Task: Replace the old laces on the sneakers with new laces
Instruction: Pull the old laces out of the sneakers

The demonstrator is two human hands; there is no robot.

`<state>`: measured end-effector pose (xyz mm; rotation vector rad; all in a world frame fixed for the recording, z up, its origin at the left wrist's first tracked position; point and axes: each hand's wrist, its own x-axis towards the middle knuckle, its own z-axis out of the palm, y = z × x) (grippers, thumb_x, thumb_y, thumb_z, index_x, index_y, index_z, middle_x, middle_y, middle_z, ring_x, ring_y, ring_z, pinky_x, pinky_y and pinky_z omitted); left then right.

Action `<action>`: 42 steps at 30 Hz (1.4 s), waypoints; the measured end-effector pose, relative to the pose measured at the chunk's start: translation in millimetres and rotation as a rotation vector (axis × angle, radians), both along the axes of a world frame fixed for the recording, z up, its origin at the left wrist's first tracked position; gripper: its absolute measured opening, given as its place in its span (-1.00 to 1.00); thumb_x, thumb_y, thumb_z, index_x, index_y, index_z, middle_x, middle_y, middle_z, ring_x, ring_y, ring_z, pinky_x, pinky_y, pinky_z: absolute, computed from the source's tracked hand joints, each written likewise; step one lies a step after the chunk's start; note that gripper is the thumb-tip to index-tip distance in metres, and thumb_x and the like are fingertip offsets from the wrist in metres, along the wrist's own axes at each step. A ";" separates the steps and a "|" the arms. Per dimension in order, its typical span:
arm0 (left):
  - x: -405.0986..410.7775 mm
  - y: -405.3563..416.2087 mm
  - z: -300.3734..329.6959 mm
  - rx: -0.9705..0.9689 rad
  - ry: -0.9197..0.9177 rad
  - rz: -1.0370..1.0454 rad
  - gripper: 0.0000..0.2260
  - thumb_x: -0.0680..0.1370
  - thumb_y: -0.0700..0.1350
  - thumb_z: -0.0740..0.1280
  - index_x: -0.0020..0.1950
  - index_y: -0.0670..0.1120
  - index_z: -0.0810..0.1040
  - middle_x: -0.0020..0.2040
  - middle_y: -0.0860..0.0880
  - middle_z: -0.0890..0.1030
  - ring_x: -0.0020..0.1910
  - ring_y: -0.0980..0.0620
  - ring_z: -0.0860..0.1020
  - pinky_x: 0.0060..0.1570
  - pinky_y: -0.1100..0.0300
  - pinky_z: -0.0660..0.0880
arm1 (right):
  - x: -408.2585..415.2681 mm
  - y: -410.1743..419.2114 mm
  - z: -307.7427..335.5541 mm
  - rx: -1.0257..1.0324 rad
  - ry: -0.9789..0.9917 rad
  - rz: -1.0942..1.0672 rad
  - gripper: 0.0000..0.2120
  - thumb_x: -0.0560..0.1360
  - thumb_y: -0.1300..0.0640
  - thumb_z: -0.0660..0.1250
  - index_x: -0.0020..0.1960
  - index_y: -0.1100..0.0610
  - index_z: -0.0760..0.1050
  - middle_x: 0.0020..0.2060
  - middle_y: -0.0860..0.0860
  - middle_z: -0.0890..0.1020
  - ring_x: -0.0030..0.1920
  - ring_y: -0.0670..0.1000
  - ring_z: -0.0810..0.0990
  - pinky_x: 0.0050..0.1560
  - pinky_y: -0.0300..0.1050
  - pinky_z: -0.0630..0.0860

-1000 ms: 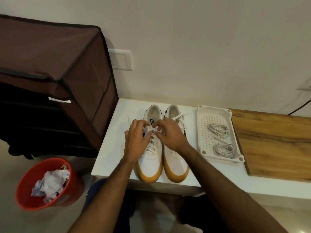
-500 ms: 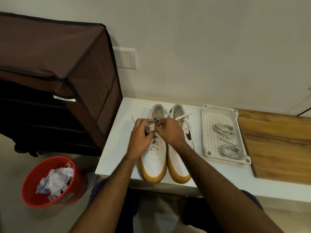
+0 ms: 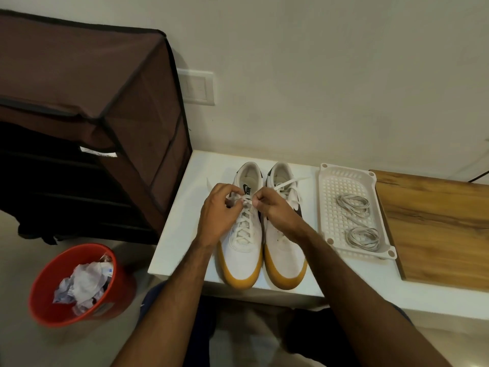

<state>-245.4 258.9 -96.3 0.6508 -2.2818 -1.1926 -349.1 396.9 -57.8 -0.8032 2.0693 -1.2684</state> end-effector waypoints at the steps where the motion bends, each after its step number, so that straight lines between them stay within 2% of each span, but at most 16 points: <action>1: -0.3 -0.1 -0.7 0.013 0.000 -0.002 -0.86 0.53 -0.08 0.43 0.06 0.10 0.61 0.07 0.18 0.56 -0.01 0.23 0.57 -0.01 0.15 0.61 | -1.3 6.5 0.2 -0.035 -0.116 0.027 -0.90 0.65 0.24 0.24 -0.04 0.17 0.48 -0.14 0.01 0.56 -0.13 -0.03 0.50 -0.06 -0.13 0.45; 4: -0.2 2.6 -2.0 0.026 0.000 -0.009 -0.85 0.54 -0.10 0.43 0.09 0.08 0.63 0.09 0.16 0.58 0.00 0.20 0.58 0.03 0.14 0.62 | -4.4 13.4 4.8 -0.137 -0.266 -0.028 -0.86 0.61 0.36 0.19 -0.02 0.20 0.48 -0.21 0.04 0.60 -0.23 -0.03 0.54 -0.23 -0.19 0.44; 8: 1.2 5.7 -1.9 0.079 -0.010 0.001 -0.83 0.56 -0.07 0.44 0.14 0.08 0.61 0.13 0.13 0.57 0.00 0.23 0.58 0.05 0.18 0.61 | -1.4 -8.1 13.0 0.115 0.149 -0.021 -0.87 0.63 0.08 0.31 0.06 0.13 0.55 -0.17 -0.02 0.64 -0.21 -0.07 0.60 -0.27 -0.28 0.41; 10: 2.4 6.5 -0.5 0.094 -0.005 0.003 -0.84 0.55 -0.06 0.45 0.11 0.13 0.60 0.13 0.15 0.57 -0.02 0.24 0.58 0.03 0.16 0.62 | -3.1 -18.4 12.3 0.218 0.334 0.019 -0.85 0.59 0.09 0.35 0.06 0.14 0.62 -0.13 0.01 0.68 -0.14 -0.03 0.63 -0.27 -0.27 0.40; 16: 1.9 6.1 2.8 0.077 -0.025 0.011 -0.84 0.55 -0.05 0.45 0.05 0.19 0.56 0.12 0.17 0.55 -0.05 0.26 0.58 0.02 0.10 0.63 | -5.3 -23.5 11.7 0.323 0.515 0.046 -0.85 0.60 0.13 0.35 0.04 0.17 0.66 -0.04 0.06 0.72 -0.04 0.06 0.66 0.00 0.00 0.60; 18: 2.3 5.2 2.8 0.072 -0.028 0.012 -0.86 0.55 -0.05 0.43 0.05 0.17 0.57 0.11 0.17 0.54 -0.07 0.27 0.57 0.00 0.09 0.63 | -2.3 -20.2 9.4 0.211 0.406 -0.085 -0.90 0.62 0.15 0.33 0.00 0.12 0.62 -0.09 0.00 0.69 -0.08 0.01 0.64 -0.02 -0.03 0.59; 20: 3.5 3.5 3.7 0.073 -0.033 0.013 -0.87 0.56 -0.06 0.42 0.06 0.15 0.57 0.10 0.18 0.53 -0.08 0.27 0.58 -0.02 0.07 0.64 | 0.7 -13.3 11.2 -0.007 0.108 -0.234 -0.87 0.66 0.16 0.27 -0.04 0.11 0.55 -0.15 -0.03 0.63 -0.10 -0.04 0.60 -0.06 -0.13 0.53; 24: 4.2 0.4 1.7 0.042 -0.036 0.032 -0.85 0.54 -0.04 0.42 0.06 0.17 0.56 0.06 0.21 0.54 -0.11 0.25 0.58 -0.03 -0.03 0.61 | 0.6 7.6 23.5 -0.368 -0.555 -0.134 -0.77 0.69 0.21 0.14 -0.07 0.18 0.51 -0.18 0.08 0.62 -0.09 0.02 0.63 -0.10 -0.17 0.49; 26: 3.9 1.1 0.1 0.044 -0.038 0.013 -0.81 0.52 -0.03 0.44 0.08 0.19 0.56 0.08 0.23 0.52 -0.08 0.22 0.58 0.01 -0.07 0.60 | -0.4 10.1 24.5 -0.342 -0.670 -0.194 -0.81 0.64 0.22 0.14 -0.08 0.21 0.46 -0.33 0.09 0.54 -0.23 0.07 0.58 -0.20 -0.16 0.48; 28: 3.7 3.1 -0.6 0.044 -0.057 -0.006 -0.77 0.50 0.04 0.48 0.11 0.21 0.54 0.11 0.25 0.48 -0.05 0.20 0.59 0.04 -0.07 0.60 | -4.5 7.4 23.6 -0.175 -0.483 -0.254 -0.81 0.63 0.12 0.21 -0.01 0.23 0.50 -0.38 0.03 0.49 -0.34 0.00 0.47 -0.31 -0.20 0.41; 30: 4.1 3.9 -0.7 0.058 -0.062 -0.014 -0.75 0.50 0.08 0.49 0.13 0.21 0.52 0.12 0.25 0.46 -0.03 0.19 0.60 0.04 -0.03 0.62 | -11.4 3.8 23.3 0.049 -0.026 -0.140 -0.77 0.61 -0.03 0.33 0.08 0.13 0.58 -0.23 -0.09 0.58 -0.31 -0.11 0.53 -0.31 -0.28 0.39; 32: 4.4 4.1 -0.5 0.076 -0.053 -0.021 -0.74 0.51 0.08 0.49 0.15 0.20 0.53 0.13 0.23 0.45 0.00 0.15 0.62 0.02 0.05 0.63 | -16.8 -2.0 21.4 0.201 0.346 0.030 -0.77 0.56 -0.06 0.41 0.12 0.06 0.64 -0.13 -0.15 0.62 -0.20 -0.15 0.60 -0.22 -0.24 0.46; 36: 4.7 3.3 0.4 0.098 -0.067 -0.032 -0.72 0.50 0.03 0.52 0.16 0.15 0.54 0.16 0.17 0.47 0.01 0.13 0.62 -0.06 0.28 0.56 | -17.0 -10.6 22.3 0.327 0.566 -0.020 -0.87 0.60 0.00 0.34 0.04 -0.03 0.66 -0.05 -0.10 0.69 -0.10 -0.07 0.65 -0.09 -0.05 0.61; 38: 6.2 1.6 1.4 0.121 -0.058 -0.035 -0.72 0.48 0.02 0.53 0.13 0.16 0.55 0.15 0.18 0.49 -0.03 0.17 0.62 -0.06 0.24 0.57 | -19.3 -9.5 21.3 0.309 0.488 -0.106 -0.88 0.63 0.05 0.29 0.01 -0.02 0.61 -0.12 -0.10 0.66 -0.17 -0.07 0.64 -0.16 -0.10 0.57; 39: 6.7 0.7 2.2 0.136 -0.048 -0.035 -0.72 0.47 0.02 0.54 0.11 0.18 0.55 0.14 0.19 0.50 -0.04 0.18 0.62 -0.05 0.20 0.58 | -20.4 -6.8 21.6 0.232 0.361 -0.181 -0.87 0.64 0.10 0.25 0.00 0.01 0.58 -0.15 -0.09 0.64 -0.20 -0.09 0.61 -0.21 -0.16 0.52; 42: 7.5 -0.7 2.1 0.145 -0.041 -0.027 -0.72 0.44 0.03 0.56 0.06 0.22 0.55 0.11 0.21 0.52 -0.06 0.19 0.62 -0.07 0.17 0.59 | -21.8 7.7 25.9 -0.265 -0.300 -0.440 -0.77 0.68 0.21 0.14 -0.04 0.14 0.55 -0.14 0.00 0.66 -0.19 -0.09 0.61 -0.26 -0.28 0.46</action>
